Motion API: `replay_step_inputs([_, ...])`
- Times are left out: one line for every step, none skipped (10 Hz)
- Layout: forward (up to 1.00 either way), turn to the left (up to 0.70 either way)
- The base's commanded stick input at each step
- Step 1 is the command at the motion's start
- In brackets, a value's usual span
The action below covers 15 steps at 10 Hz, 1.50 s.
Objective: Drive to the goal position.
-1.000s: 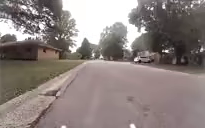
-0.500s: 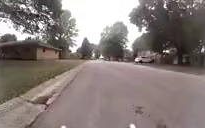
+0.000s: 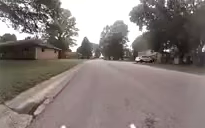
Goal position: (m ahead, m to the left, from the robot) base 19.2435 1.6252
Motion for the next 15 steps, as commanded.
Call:
replay_step_inputs([0.70,0.00])
replay_step_inputs([0.70,0.00])
replay_step_inputs([0.70,0.00])
replay_step_inputs([0.70,0.00])
replay_step_inputs([0.70,0.00])
replay_step_inputs([0.70,0.00])
replay_step_inputs([0.70,0.00])
replay_step_inputs([0.70,0.00])
replay_step_inputs([0.70,0.00])
replay_step_inputs([0.70,0.00])
replay_step_inputs([0.70,0.00])
replay_step_inputs([0.70,0.00])
replay_step_inputs([0.70,0.00])
replay_step_inputs([0.70,0.00])
replay_step_inputs([0.70,0.00])
